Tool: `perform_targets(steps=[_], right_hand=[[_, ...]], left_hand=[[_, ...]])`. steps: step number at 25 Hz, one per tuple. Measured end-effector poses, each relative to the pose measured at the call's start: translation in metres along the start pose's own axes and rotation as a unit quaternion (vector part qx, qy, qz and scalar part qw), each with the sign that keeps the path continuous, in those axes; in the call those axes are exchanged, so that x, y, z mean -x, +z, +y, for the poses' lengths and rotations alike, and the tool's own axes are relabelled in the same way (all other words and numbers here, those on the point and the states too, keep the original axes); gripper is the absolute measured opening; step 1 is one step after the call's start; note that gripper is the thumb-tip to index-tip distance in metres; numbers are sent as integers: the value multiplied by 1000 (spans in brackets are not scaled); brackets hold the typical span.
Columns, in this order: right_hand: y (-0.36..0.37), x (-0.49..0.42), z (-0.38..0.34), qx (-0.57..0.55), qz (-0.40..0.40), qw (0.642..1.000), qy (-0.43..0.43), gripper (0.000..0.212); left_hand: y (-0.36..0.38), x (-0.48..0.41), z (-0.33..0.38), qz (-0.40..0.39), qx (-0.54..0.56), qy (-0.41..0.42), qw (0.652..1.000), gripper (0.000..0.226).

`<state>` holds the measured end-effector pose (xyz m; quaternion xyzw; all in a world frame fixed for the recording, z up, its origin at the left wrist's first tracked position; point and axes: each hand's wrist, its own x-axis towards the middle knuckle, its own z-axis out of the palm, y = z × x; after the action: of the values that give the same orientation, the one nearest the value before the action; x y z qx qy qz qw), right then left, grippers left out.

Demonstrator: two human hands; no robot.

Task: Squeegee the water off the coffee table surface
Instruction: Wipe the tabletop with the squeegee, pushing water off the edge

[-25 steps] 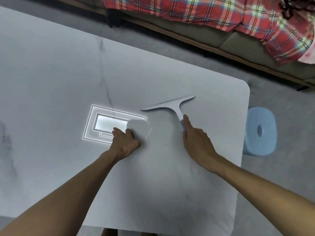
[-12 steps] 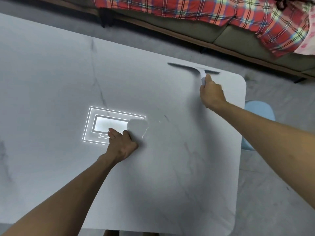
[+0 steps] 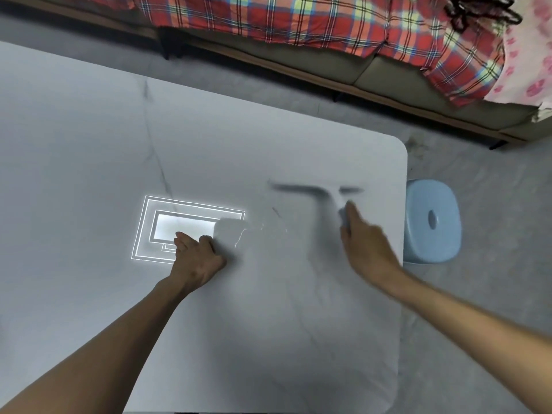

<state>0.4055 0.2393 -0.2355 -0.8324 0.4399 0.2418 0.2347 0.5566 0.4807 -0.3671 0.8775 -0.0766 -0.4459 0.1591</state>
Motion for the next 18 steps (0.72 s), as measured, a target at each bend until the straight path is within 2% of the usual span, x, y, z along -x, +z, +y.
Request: perform_targets(steps=[1, 3, 6, 8, 12, 18], right_hand=[[-9, -25, 1, 15, 38, 999, -5, 52], [-46, -82, 4, -45, 112, 991, 50, 47], [-57, -119, 7, -171, 97, 971, 139, 51], [-37, -106, -5, -182, 74, 970, 142, 56], [40, -38, -30, -87, 15, 996, 14, 61], [93, 24, -36, -30, -29, 993, -106, 64]], left_hand=[[0, -1, -3, -2, -5, 3, 1000, 54], [1, -2, -9, -23, -22, 13, 999, 48], [1, -4, -13, -36, -20, 2, 999, 41], [4, -7, -19, -20, -15, -3, 1000, 25], [-1, 3, -21, -32, 6, 9, 999, 22], [-6, 43, -37, -30, 19, 60, 998, 18]])
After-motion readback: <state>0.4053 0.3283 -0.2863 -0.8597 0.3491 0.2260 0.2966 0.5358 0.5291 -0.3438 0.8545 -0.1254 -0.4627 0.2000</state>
